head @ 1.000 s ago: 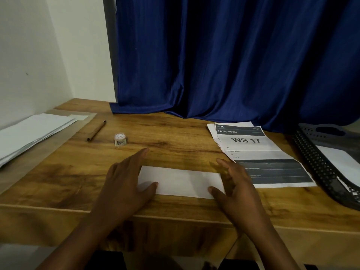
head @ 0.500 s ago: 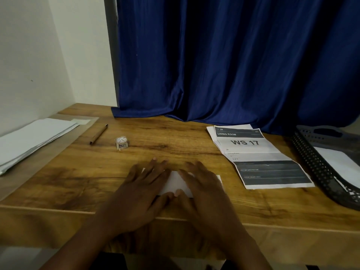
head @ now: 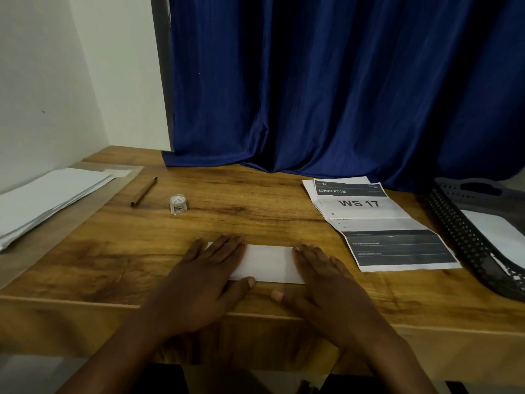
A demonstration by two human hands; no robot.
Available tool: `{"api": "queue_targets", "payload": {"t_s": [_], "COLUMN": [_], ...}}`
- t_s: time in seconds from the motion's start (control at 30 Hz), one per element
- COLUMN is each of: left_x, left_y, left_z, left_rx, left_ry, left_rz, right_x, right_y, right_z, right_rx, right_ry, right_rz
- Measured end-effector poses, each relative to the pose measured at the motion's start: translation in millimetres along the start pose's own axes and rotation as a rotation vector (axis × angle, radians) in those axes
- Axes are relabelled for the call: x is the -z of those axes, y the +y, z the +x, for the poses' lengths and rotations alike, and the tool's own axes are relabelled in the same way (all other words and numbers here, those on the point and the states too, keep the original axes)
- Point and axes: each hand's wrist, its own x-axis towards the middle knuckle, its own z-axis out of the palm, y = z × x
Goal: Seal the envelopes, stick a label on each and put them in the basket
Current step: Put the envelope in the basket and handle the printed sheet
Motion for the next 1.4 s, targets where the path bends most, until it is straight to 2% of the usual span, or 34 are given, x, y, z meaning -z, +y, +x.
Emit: {"api": "queue_targets", "payload": {"t_s": [0.23, 0.63, 0.73, 0.83, 0.9, 1.03, 1.13, 1.27, 1.33, 1.4], "left_x": [2, 0, 1, 4, 3, 1, 4, 10, 11, 10], "left_y": [1, -2, -2, -2, -3, -10, -15, -20, -20, -19], "left_z": [0, -1, -4, -5, -6, -5, -4, -6, -7, -8], "left_rx": [0.005, 0.028, 0.127, 0.251, 0.273, 0.299, 0.293, 0.287, 0.3, 0.292], "left_ry": [-0.021, 0.043, 0.131, 0.254, 0.33, 0.341, 0.371, 0.393, 0.406, 0.405], "left_rz": [-0.015, -0.068, -0.204, -0.501, -0.634, -0.81, -0.96, -1.099, -1.129, -1.06], "right_x": [-3, 2, 4, 6, 8, 14, 25, 56, 71, 82], "right_y": [-5, -16, -16, -20, -23, -26, -27, -24, -24, -26], "right_z": [-4, -12, -17, -23, -26, -30, -31, -24, -18, -9], "right_rx": [0.003, 0.149, 0.13, 0.121, 0.14, 0.242, 0.323, 0.273, 0.207, 0.115], "right_ry": [0.091, 0.059, 0.074, 0.144, 0.193, 0.299, 0.279, 0.354, 0.42, 0.47], "right_rz": [0.017, -0.053, -0.051, -0.077, -0.125, -0.248, -0.237, 0.041, 0.439, 1.038]}}
